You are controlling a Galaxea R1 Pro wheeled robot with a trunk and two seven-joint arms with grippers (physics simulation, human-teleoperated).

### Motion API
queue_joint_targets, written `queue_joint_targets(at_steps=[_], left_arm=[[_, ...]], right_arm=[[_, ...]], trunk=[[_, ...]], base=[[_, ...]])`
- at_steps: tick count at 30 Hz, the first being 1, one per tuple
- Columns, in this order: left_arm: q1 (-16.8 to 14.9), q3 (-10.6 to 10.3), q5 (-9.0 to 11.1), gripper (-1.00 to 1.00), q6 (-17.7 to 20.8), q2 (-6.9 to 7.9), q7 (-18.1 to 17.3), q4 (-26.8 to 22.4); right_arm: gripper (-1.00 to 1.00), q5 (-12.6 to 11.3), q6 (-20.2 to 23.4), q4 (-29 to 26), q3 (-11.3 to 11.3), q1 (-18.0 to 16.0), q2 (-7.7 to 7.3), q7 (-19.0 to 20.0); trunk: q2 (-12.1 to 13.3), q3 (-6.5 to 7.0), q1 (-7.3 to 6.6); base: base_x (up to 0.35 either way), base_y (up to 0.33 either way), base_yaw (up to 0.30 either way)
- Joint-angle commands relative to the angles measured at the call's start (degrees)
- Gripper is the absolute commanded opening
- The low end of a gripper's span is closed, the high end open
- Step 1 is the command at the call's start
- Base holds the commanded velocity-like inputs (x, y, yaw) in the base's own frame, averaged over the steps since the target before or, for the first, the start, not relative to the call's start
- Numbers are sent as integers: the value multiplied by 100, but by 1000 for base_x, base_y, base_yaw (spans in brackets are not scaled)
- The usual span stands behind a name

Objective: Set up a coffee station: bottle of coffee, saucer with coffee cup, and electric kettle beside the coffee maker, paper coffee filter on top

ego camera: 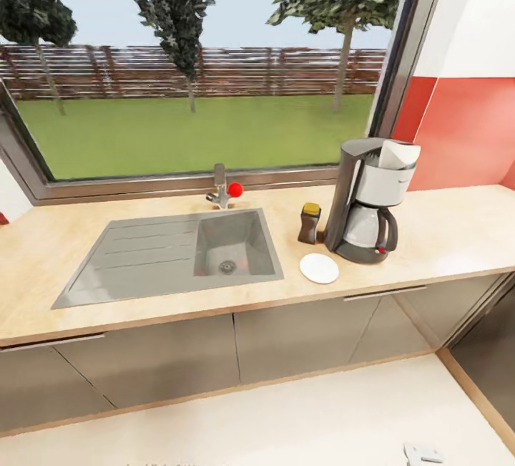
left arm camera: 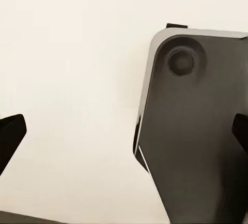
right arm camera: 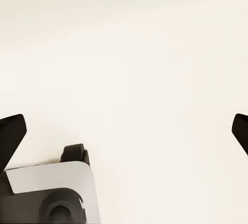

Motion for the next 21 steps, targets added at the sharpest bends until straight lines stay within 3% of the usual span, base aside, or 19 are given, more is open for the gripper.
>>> queue_joint_targets(at_steps=[1, 21], left_arm=[[-3, 33, -62, 100, -17, -4, 25, 4], [-19, 56, -46, 100, -17, -6, -15, -6]], right_arm=[[100, -59, -17, 4, 49, 0, 12, 2], [100, -59, -15, 4, 49, 22, 28, 2]], trunk=[[-9, -13, 2], [-9, -96, 2]], base=[[0, 0, 253], [5, 6, 253]])
